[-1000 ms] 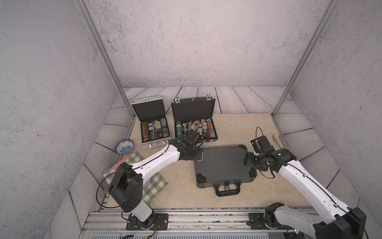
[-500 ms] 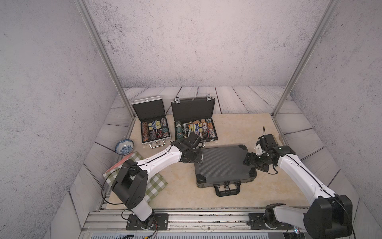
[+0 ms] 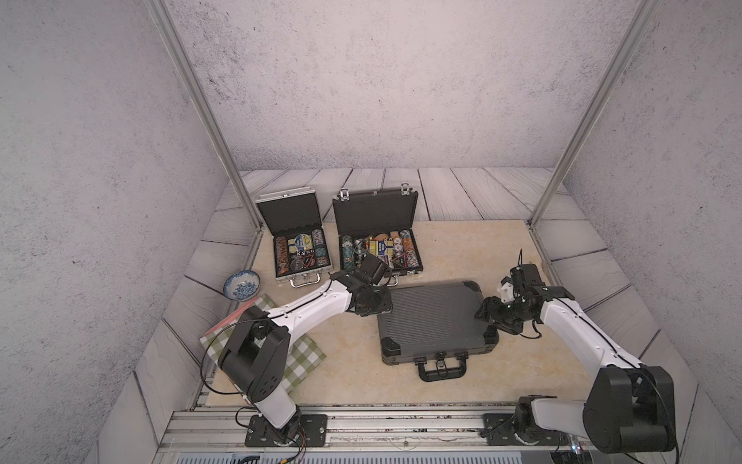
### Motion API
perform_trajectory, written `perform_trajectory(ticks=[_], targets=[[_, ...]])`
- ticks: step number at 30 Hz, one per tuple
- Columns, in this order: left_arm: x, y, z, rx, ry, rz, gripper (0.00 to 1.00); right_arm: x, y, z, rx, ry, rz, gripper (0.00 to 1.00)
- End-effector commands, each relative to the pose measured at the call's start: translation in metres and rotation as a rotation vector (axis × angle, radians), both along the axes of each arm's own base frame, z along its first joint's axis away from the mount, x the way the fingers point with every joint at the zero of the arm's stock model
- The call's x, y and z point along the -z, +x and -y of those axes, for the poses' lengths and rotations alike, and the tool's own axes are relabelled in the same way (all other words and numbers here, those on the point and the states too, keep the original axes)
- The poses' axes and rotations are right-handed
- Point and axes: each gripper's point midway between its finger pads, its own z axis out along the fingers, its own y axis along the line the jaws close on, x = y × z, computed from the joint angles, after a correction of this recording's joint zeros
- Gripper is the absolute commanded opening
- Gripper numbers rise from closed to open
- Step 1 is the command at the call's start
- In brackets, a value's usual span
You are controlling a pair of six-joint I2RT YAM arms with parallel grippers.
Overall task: Close the poker set cases
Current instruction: Adjust the poker set case at the center of the board.
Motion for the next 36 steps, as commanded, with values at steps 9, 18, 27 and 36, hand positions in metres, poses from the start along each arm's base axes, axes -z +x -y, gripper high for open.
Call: perform_trajectory(ticks=[9, 18, 27, 36], targets=[[0.044, 0.003, 0.055, 0.118, -0.049, -0.06, 0.42, 0.032, -0.021, -0.042, -0.059, 0.179, -0.148, 0.57], [0.034, 0.019, 0.072, 0.116, -0.082, -0.027, 0.41, 0.036, -0.012, -0.037, -0.018, 0.155, -0.147, 0.54], [0.034, 0.031, 0.086, 0.093, -0.122, -0.012, 0.38, 0.042, -0.01, -0.032, -0.002, 0.129, -0.155, 0.54], [0.041, 0.042, 0.101, 0.052, -0.201, 0.009, 0.34, 0.043, 0.006, -0.036, -0.002, 0.152, -0.139, 0.52]])
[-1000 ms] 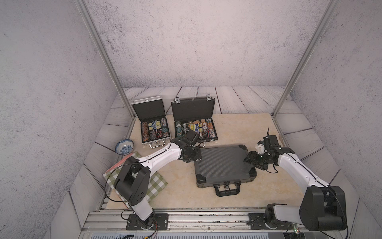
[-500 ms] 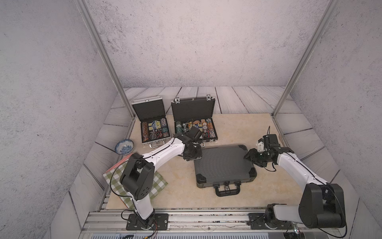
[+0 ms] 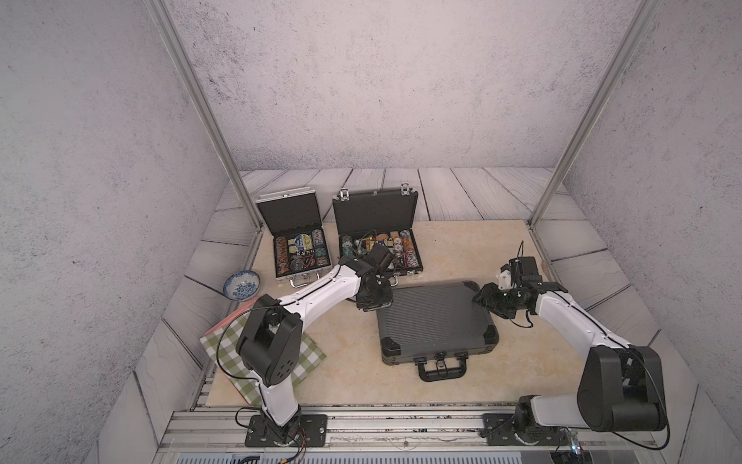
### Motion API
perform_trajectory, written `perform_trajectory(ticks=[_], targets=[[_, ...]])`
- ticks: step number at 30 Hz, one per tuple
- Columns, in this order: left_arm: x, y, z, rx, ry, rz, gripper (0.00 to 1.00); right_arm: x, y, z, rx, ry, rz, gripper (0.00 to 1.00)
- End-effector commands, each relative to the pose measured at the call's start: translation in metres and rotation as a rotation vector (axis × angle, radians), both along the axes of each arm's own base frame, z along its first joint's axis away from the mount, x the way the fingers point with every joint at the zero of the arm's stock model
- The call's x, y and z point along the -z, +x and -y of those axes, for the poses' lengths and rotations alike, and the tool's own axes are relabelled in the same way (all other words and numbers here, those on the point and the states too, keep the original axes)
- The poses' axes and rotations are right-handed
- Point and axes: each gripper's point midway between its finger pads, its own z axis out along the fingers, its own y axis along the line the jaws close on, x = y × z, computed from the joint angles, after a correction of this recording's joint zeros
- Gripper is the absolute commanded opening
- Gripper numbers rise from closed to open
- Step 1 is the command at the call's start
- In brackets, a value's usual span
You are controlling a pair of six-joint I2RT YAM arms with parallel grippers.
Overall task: Close the poker set cases
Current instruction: Adjust the poker set case at the center of the board.
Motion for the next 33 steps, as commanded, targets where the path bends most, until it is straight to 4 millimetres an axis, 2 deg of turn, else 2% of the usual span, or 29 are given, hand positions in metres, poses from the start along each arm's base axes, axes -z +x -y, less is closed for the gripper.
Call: perform_trajectory(ticks=[1, 4, 11, 21, 29, 33], targets=[[0.043, 0.037, 0.102, 0.118, -0.297, 0.152, 0.33, 0.044, -0.049, -0.034, -0.083, 0.116, -0.255, 0.52], [0.049, 0.037, 0.104, 0.104, -0.309, 0.147, 0.32, 0.048, -0.051, -0.034, -0.089, 0.109, -0.264, 0.51], [0.069, 0.029, 0.095, 0.064, -0.32, 0.143, 0.3, 0.056, -0.046, -0.037, -0.094, 0.128, -0.274, 0.48], [0.074, 0.044, 0.117, 0.086, -0.369, 0.151, 0.26, 0.058, -0.043, -0.035, -0.094, 0.108, -0.285, 0.43], [0.082, 0.049, 0.129, 0.087, -0.402, 0.135, 0.26, 0.057, -0.047, -0.016, -0.044, 0.063, -0.298, 0.43], [0.076, 0.054, 0.136, 0.099, -0.423, 0.151, 0.26, 0.054, -0.046, -0.006, -0.012, 0.056, -0.297, 0.44]])
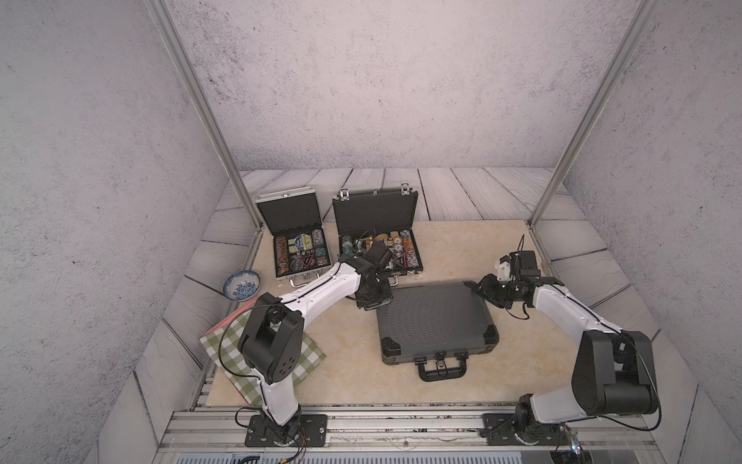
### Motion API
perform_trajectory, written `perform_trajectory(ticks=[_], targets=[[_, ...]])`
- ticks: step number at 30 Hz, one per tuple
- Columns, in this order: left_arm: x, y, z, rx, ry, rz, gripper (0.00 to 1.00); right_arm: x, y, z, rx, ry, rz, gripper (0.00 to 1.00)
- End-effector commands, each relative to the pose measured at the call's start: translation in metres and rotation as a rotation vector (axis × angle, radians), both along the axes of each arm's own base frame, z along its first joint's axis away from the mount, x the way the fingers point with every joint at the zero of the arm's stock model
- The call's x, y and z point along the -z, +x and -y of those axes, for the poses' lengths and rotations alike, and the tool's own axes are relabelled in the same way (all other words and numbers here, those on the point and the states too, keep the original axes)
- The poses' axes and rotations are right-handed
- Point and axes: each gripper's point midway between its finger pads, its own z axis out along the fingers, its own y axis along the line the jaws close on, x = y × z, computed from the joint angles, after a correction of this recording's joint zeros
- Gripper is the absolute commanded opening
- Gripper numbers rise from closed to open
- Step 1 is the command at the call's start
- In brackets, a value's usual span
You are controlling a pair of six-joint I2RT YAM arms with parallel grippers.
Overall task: Close the poker set cases
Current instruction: Adjust the poker set case at the center of the board.
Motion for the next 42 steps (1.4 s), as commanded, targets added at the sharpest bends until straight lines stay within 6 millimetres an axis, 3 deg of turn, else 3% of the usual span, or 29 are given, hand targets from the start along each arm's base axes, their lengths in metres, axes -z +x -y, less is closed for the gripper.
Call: perform_trajectory(ticks=[1, 9, 12, 15, 18, 22, 29, 34, 42], targets=[[0.07, 0.051, 0.14, 0.181, -0.423, 0.219, 0.26, 0.055, -0.078, -0.006, -0.024, 0.02, -0.361, 0.44], [0.068, 0.042, 0.153, 0.205, -0.448, 0.198, 0.26, 0.045, -0.076, -0.001, -0.026, 0.026, -0.335, 0.46], [0.066, 0.043, 0.134, 0.192, -0.374, 0.195, 0.27, 0.038, -0.073, -0.002, -0.035, 0.03, -0.311, 0.47], [0.054, 0.037, 0.105, 0.188, -0.28, 0.193, 0.39, 0.025, -0.068, -0.004, -0.044, 0.028, -0.285, 0.51], [0.039, 0.023, 0.08, 0.188, -0.226, 0.206, 0.53, 0.014, -0.065, -0.006, -0.041, 0.021, -0.255, 0.59], [0.027, -0.002, 0.064, 0.192, -0.24, 0.185, 0.64, 0.012, -0.063, -0.007, -0.042, 0.022, -0.26, 0.65], [0.018, -0.046, 0.03, 0.18, -0.219, 0.176, 0.69, 0.003, -0.064, -0.005, -0.048, 0.0, -0.24, 0.72], [0.003, -0.052, 0.007, 0.158, -0.159, 0.225, 0.7, -0.006, -0.063, -0.005, -0.048, -0.011, -0.22, 0.73], [0.007, -0.064, -0.014, 0.13, -0.116, 0.199, 0.73, -0.027, -0.056, 0.017, -0.011, -0.139, -0.178, 0.82]])
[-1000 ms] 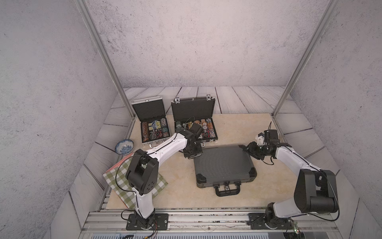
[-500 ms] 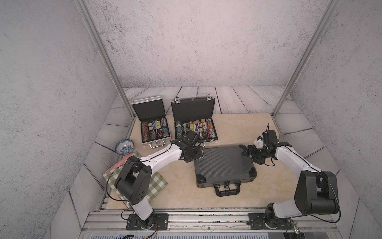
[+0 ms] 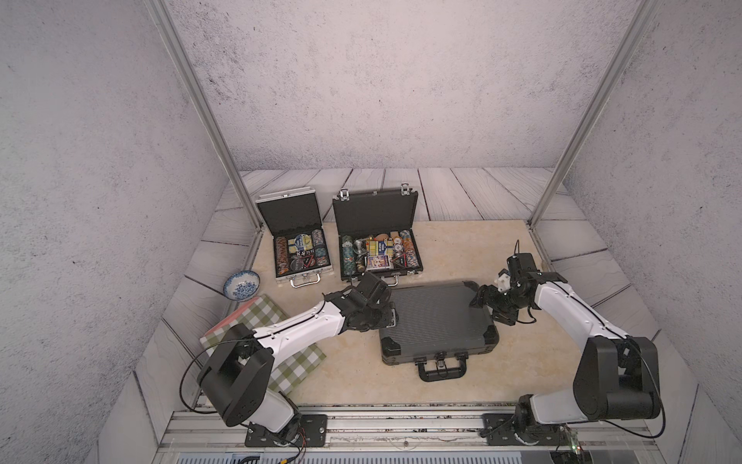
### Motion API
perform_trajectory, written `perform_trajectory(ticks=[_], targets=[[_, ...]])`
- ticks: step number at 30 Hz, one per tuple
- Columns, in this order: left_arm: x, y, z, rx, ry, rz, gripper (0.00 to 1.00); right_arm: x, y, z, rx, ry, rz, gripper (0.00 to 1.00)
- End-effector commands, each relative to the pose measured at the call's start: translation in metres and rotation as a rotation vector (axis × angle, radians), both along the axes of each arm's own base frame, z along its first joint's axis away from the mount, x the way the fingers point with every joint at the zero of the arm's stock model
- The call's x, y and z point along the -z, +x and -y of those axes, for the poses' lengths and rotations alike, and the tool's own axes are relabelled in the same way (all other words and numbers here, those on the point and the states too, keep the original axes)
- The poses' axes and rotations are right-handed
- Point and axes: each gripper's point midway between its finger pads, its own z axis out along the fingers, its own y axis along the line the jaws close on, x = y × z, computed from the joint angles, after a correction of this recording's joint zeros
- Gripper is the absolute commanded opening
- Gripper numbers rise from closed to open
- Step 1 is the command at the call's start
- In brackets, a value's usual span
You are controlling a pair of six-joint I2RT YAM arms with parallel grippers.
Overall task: Close the poker set cases
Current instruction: Adjust the poker set case at the center of the board.
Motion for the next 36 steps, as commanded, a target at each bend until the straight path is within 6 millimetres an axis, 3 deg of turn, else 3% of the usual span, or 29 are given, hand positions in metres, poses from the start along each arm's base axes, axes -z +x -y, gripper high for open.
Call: perform_trajectory(ticks=[1, 5, 14, 19, 25, 30, 36], targets=[[0.013, -0.017, -0.015, 0.004, 0.046, -0.056, 0.73, -0.024, 0.002, 0.015, 0.011, -0.086, 0.055, 0.84], [0.02, -0.026, -0.013, 0.02, 0.019, -0.093, 0.77, -0.028, 0.006, 0.017, 0.018, -0.069, 0.069, 0.88], [0.047, -0.038, 0.015, 0.059, -0.085, -0.214, 0.77, 0.004, -0.013, -0.01, -0.045, 0.088, 0.015, 0.89], [0.059, -0.035, 0.034, 0.093, -0.12, -0.23, 0.68, 0.025, -0.026, -0.015, -0.037, 0.122, -0.037, 0.86], [0.066, -0.031, 0.072, 0.179, -0.143, -0.236, 0.47, 0.039, -0.032, -0.014, -0.008, 0.125, -0.07, 0.76], [0.075, -0.028, 0.096, 0.186, -0.18, -0.248, 0.42, 0.042, -0.032, -0.004, 0.015, 0.092, -0.081, 0.74], [0.069, -0.008, 0.121, 0.178, -0.215, -0.21, 0.37, 0.045, -0.029, 0.009, 0.058, 0.087, -0.083, 0.73]])
